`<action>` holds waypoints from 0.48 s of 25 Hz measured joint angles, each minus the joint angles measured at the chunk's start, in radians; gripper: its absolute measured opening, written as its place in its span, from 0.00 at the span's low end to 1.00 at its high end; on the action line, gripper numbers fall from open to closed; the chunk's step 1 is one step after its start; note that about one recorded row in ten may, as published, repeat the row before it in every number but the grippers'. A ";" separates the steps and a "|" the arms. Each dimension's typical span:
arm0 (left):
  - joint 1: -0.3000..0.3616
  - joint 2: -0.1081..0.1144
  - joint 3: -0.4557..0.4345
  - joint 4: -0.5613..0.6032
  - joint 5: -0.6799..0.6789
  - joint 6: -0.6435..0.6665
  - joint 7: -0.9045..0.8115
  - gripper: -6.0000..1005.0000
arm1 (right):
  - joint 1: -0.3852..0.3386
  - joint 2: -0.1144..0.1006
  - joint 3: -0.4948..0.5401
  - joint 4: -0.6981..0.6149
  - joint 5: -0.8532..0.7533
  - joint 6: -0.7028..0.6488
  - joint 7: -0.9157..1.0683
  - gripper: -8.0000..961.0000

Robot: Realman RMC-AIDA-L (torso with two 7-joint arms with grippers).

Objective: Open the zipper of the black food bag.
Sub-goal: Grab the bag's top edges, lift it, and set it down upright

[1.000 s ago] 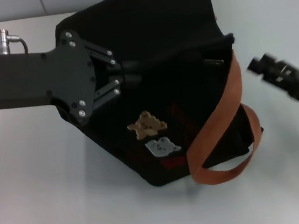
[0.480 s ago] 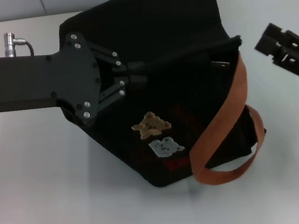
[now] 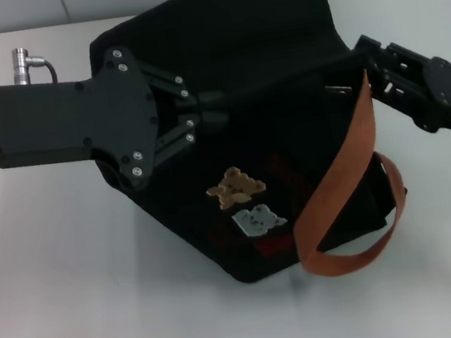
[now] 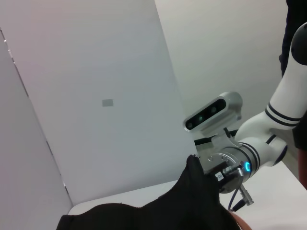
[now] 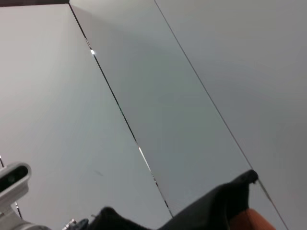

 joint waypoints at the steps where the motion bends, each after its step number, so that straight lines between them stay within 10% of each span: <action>1: 0.000 0.000 0.007 -0.001 -0.001 -0.001 0.006 0.08 | 0.011 0.000 0.003 0.002 0.001 0.006 0.007 0.62; 12: 0.001 0.002 0.017 -0.001 -0.005 -0.006 0.011 0.08 | 0.046 0.001 -0.013 0.033 -0.004 0.135 0.007 0.53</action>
